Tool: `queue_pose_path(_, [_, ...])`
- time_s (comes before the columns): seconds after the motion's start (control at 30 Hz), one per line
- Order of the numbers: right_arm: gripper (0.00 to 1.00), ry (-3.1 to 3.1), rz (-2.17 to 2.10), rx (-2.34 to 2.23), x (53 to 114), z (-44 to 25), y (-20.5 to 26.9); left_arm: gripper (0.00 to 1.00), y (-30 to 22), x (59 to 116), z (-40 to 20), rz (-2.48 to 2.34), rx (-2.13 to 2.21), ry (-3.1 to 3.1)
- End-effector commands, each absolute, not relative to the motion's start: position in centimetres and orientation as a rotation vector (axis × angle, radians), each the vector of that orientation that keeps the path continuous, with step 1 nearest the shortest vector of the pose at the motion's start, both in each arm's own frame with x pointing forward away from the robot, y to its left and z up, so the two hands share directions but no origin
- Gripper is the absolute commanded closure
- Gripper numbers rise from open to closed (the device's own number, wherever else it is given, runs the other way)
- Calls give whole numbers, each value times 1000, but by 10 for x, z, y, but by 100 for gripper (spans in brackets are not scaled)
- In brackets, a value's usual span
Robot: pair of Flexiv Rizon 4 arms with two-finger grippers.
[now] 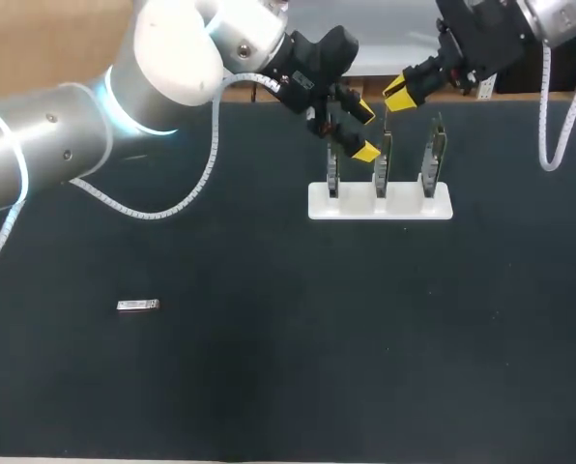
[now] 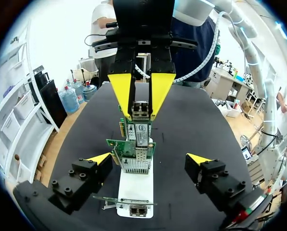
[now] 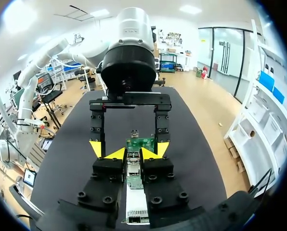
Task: Pick up the optical module with the left hand, and insert it into the network port with the right hand.
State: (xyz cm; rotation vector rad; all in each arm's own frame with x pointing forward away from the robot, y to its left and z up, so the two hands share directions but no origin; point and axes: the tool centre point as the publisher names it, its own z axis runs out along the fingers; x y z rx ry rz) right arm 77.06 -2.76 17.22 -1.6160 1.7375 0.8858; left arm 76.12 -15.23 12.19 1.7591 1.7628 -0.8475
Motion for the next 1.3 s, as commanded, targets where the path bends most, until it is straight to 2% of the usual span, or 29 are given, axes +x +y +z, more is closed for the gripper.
queue_pose_path(0.03, [100, 1740, 875, -1621, 768, 170, -26, 0, -153, 764, 122, -849, 1765, 1766])
queue_pose_path(1.3, [100, 1731, 828, -1645, 768, 169, -27, 0, -153, 764, 122, -849, 1765, 1766])
